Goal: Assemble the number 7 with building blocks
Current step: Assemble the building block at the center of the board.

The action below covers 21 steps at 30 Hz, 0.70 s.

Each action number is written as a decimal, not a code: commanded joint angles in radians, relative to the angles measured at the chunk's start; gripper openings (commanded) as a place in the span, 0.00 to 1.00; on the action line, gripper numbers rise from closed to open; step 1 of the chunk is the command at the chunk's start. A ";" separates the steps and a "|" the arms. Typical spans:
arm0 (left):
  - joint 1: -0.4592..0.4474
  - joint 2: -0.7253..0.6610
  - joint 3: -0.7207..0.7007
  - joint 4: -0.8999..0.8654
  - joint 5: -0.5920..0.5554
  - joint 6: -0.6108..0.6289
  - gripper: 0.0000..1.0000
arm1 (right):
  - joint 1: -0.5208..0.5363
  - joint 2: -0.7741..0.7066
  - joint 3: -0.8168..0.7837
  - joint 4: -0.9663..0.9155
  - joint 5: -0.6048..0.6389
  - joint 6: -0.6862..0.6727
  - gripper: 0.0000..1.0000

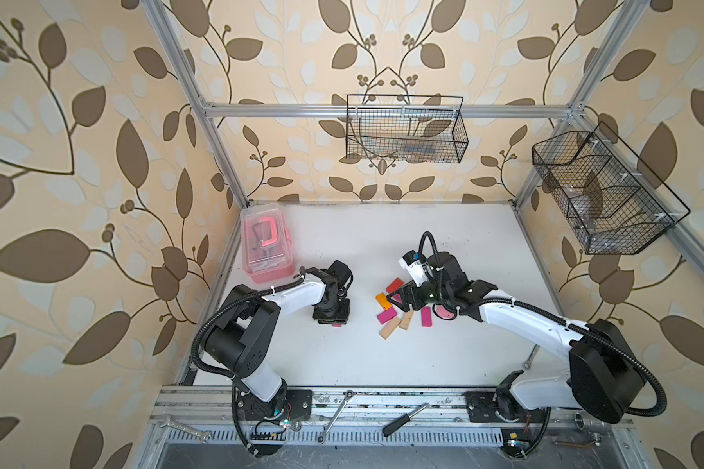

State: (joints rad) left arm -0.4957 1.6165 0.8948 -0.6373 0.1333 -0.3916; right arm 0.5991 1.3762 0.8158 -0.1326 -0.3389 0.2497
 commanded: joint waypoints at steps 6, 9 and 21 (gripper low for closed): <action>0.012 -0.008 -0.045 0.006 -0.044 -0.023 0.63 | 0.018 0.003 0.014 -0.033 0.036 -0.013 0.83; 0.011 -0.037 -0.044 -0.018 -0.059 -0.040 0.71 | 0.023 0.004 0.015 -0.059 0.046 -0.013 0.83; 0.012 -0.384 0.047 -0.230 -0.188 -0.129 0.99 | 0.230 -0.012 -0.071 -0.148 0.322 0.221 0.83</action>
State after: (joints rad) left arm -0.4953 1.3075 0.8909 -0.7738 0.0250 -0.4805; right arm 0.7609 1.3678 0.7807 -0.2470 -0.1299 0.3607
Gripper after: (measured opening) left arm 0.988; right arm 0.832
